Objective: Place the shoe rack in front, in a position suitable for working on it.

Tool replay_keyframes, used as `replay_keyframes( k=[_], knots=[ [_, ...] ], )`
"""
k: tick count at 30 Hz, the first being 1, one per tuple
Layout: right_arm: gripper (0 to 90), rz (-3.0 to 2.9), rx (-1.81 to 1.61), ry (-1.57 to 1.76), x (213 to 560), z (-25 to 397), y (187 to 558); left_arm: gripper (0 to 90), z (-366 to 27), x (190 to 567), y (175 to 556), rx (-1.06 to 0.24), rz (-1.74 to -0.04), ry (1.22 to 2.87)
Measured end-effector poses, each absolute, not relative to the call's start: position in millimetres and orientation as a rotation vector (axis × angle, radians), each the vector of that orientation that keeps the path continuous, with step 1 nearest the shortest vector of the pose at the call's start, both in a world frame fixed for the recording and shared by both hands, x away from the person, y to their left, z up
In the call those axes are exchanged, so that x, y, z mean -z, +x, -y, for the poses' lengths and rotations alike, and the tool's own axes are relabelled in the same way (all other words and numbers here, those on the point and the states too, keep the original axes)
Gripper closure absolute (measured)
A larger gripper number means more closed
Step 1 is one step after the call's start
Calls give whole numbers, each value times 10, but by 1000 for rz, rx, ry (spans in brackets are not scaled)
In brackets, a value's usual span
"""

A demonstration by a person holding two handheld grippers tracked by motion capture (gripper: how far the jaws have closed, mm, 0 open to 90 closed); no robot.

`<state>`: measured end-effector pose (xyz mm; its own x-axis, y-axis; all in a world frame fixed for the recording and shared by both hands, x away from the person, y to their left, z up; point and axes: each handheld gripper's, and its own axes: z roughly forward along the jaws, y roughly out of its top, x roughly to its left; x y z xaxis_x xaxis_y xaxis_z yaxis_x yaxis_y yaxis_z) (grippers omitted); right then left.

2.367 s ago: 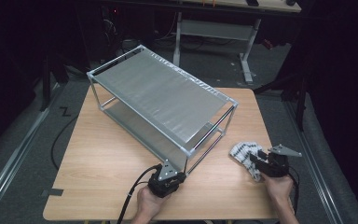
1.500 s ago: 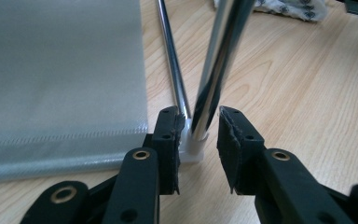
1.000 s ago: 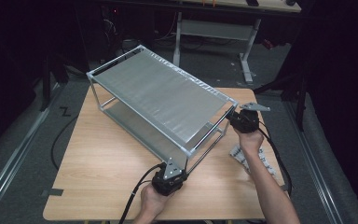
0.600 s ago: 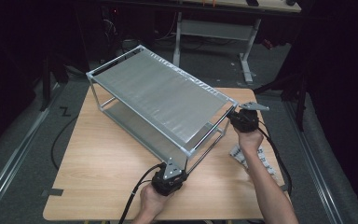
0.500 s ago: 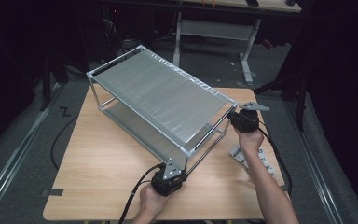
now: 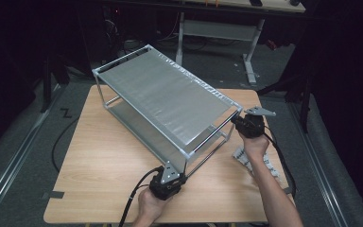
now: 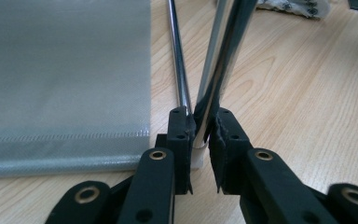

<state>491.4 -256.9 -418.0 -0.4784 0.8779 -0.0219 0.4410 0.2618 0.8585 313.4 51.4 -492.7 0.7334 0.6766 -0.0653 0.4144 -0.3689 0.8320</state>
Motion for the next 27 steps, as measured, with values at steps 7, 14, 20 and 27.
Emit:
replay_keyframes(
  k=[7, 14, 20, 27],
  knots=[
    [810, -2033, -1140, 1184, 4183, 2584, 4871, 790, -578, 4948, 3117, -375, -845, 1985],
    [810, -2033, -1152, 1177, 4190, 2588, 4834, 794, -626, 4951, 3111, -392, -864, 1975],
    [811, -2039, -1156, 1166, 4192, 2588, 4796, 797, -677, 4953, 3097, -416, -879, 1970],
    [812, -2044, -1178, 1140, 4208, 2580, 4708, 805, -758, 4969, 3039, -467, -908, 1948]
  ],
)
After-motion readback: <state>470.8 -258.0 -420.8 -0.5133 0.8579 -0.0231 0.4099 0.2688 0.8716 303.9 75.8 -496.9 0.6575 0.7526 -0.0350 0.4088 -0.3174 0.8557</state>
